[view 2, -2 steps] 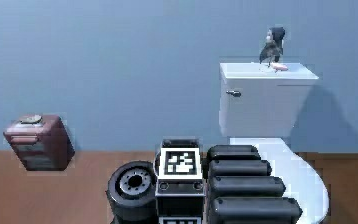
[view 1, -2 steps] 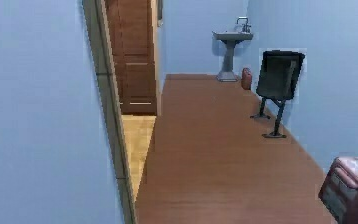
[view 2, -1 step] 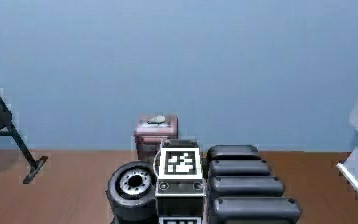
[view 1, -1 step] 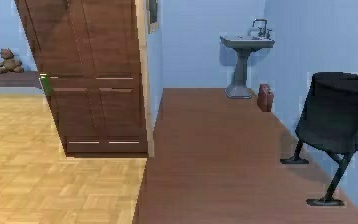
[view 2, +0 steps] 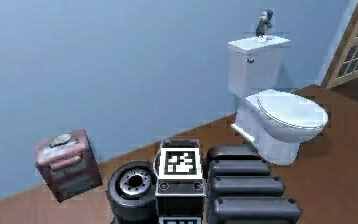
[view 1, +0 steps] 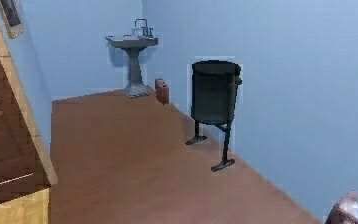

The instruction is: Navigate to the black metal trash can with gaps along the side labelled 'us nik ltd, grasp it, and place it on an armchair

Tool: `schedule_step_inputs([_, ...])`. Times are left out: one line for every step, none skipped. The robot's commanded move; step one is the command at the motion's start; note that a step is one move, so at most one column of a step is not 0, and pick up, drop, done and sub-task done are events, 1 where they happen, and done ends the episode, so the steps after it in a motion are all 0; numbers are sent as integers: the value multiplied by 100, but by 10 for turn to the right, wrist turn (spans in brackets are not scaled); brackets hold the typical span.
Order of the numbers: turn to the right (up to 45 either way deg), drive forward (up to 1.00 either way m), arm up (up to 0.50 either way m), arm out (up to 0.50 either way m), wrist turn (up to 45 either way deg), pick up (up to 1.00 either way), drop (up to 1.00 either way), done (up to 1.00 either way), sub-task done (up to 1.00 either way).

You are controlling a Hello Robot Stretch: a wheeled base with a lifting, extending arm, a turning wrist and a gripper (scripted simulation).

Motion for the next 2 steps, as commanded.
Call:
schedule_step_inputs([0,5,0,0,0,0,0,0,0])
schedule_step_inputs([-450,0,0,0,0,0,0,0,0])
